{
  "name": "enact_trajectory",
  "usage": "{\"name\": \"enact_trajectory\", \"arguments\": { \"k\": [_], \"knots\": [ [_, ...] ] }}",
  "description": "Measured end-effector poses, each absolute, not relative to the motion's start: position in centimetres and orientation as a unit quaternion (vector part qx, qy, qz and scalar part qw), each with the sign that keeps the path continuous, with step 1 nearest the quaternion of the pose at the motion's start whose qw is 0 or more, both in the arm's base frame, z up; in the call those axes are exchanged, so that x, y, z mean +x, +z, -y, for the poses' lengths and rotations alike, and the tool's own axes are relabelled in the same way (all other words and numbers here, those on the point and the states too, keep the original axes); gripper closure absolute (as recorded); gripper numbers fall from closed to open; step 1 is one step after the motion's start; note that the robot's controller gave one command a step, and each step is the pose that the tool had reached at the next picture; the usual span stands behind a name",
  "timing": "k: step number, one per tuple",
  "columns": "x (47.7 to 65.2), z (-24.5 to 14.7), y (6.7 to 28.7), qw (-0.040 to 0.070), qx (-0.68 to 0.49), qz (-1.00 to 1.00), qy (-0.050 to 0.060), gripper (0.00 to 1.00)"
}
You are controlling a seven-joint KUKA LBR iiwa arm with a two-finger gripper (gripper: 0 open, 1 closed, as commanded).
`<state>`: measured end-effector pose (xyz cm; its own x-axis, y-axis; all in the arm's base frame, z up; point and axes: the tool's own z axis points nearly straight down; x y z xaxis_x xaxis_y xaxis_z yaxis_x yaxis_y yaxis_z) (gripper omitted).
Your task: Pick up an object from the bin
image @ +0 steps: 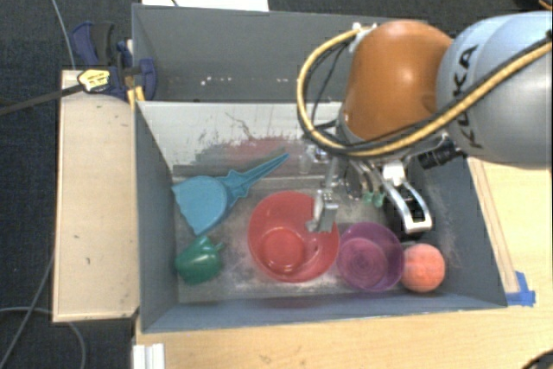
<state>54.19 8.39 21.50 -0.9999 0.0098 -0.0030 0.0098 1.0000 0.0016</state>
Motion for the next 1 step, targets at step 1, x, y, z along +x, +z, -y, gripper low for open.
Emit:
{"name": "enact_trajectory", "arguments": {
  "k": [1],
  "knots": [
    [54.19, -8.39, 21.5, 0.001, 0.005, -1.0, 0.001, 0.0]
  ]
}}
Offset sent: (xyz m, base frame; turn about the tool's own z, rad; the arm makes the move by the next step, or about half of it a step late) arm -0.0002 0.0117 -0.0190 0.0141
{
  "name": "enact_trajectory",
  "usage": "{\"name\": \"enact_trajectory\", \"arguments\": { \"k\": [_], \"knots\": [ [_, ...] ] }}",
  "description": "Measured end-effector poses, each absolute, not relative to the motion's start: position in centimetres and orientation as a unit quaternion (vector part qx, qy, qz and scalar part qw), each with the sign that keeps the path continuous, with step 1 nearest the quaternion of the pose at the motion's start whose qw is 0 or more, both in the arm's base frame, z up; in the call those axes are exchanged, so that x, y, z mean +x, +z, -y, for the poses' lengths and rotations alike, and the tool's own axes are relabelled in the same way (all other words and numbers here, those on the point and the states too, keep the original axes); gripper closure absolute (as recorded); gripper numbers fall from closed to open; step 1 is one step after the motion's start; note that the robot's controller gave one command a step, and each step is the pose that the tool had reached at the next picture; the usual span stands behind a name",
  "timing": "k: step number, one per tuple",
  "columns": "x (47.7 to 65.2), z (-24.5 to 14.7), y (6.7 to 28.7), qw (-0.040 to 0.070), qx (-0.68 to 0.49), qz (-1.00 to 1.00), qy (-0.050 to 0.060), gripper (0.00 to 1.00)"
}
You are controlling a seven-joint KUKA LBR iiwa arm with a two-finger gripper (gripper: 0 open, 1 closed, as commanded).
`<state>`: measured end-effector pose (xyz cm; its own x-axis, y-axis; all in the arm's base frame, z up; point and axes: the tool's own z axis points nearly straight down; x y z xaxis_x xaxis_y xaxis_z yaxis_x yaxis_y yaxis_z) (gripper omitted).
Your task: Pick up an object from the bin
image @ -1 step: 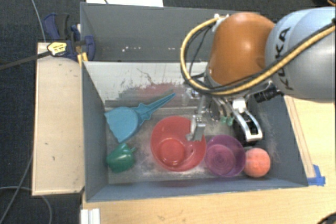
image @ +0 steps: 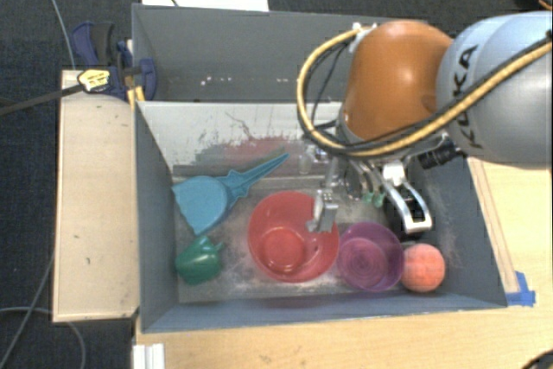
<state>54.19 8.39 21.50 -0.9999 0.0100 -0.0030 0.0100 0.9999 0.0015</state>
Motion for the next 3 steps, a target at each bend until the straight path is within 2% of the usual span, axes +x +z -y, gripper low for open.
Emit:
{"name": "enact_trajectory", "arguments": {
  "k": [1, 2, 3],
  "knots": [
    [54.2, -9.6, 19.6, 0.001, 0.011, -1.0, 0.001, 0.0],
    [54.7, -11.0, 20.2, 0.004, 0.005, -1.0, 0.001, 0.0],
    [54.7, -10.9, 18.1, 0.006, 0.017, -1.0, 0.002, 0.0]
  ]
}}
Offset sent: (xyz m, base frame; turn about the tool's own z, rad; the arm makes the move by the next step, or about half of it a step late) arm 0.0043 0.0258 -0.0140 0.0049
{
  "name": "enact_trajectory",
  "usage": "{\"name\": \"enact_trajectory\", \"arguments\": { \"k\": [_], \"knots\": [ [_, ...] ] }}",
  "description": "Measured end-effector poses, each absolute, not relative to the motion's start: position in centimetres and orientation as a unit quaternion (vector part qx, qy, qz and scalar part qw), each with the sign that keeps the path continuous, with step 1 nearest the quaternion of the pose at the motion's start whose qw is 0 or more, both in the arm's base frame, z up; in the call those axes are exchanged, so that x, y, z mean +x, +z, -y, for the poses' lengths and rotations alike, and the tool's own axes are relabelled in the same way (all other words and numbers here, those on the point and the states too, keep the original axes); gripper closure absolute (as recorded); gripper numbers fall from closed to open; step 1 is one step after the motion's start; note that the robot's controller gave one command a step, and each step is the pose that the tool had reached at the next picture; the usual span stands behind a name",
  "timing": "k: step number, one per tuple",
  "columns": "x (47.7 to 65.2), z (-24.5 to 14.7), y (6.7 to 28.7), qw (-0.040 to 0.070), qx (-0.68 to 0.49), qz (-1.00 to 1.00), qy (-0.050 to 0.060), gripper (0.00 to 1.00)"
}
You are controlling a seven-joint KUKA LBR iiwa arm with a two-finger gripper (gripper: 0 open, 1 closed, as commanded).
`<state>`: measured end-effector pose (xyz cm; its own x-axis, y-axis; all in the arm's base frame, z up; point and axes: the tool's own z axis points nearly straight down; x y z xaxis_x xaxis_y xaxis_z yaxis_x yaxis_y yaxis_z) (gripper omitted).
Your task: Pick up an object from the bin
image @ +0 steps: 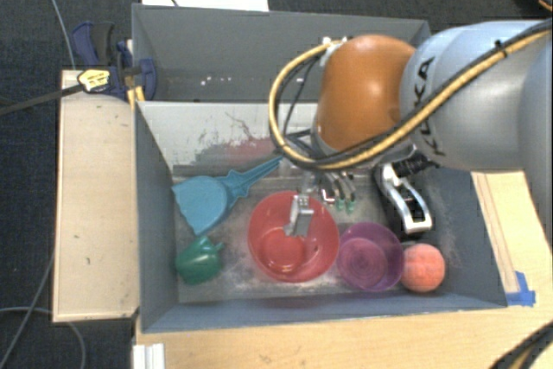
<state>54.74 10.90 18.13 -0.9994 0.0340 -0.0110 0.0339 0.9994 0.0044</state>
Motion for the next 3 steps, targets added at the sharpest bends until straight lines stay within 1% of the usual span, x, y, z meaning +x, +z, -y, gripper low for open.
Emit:
{"name": "enact_trajectory", "arguments": {
  "k": [1, 2, 3],
  "knots": [
    [53.1, -15.3, 18.1, 0.007, -0.097, -0.995, 0.002, 0.0],
    [58.7, -16.2, 12.1, 0.002, 0.029, -1.0, 0.001, 0.0],
    [55.5, -14.5, 15.6, 0.009, -0.075, -0.997, 0.003, 0.0]
  ]
}}
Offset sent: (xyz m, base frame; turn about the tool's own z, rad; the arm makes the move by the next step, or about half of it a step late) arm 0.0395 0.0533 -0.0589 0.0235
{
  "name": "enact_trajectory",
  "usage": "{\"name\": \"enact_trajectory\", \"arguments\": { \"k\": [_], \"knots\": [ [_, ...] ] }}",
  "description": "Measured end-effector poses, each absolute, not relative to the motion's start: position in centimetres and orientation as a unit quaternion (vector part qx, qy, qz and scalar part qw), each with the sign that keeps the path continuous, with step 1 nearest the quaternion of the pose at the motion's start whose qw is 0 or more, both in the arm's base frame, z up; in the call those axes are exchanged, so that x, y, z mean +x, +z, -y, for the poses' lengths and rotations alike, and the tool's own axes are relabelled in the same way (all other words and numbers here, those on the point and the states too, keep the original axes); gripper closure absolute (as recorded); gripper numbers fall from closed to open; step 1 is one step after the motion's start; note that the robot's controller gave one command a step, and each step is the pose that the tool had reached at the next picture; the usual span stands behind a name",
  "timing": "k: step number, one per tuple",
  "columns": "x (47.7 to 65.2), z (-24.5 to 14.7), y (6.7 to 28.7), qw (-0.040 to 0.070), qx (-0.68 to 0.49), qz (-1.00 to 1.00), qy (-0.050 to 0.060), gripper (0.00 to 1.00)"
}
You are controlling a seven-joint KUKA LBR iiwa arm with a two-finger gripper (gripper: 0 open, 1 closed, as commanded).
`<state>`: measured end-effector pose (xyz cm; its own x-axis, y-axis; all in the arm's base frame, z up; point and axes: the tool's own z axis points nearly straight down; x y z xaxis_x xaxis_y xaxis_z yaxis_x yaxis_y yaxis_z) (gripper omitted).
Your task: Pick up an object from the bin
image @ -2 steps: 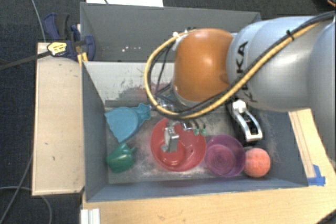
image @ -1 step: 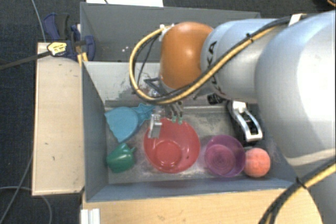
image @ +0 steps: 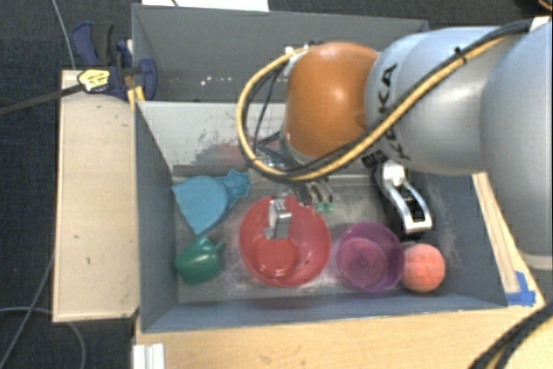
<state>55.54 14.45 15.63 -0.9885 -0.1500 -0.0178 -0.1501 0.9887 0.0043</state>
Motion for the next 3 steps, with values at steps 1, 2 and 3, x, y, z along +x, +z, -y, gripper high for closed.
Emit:
{"name": "enact_trajectory", "arguments": {
  "k": [1, 2, 3],
  "knots": [
    [58.6, -10.7, 8.0, 0.0, -0.01, -1.0, 0.0, 0.0],
    [57.2, -12.0, 10.0, 0.009, -0.04, -0.999, 0.004, 1.0],
    [57.2, -12.0, 10.0, 0.009, -0.04, -0.999, 0.004, 1.0]
  ]
}}
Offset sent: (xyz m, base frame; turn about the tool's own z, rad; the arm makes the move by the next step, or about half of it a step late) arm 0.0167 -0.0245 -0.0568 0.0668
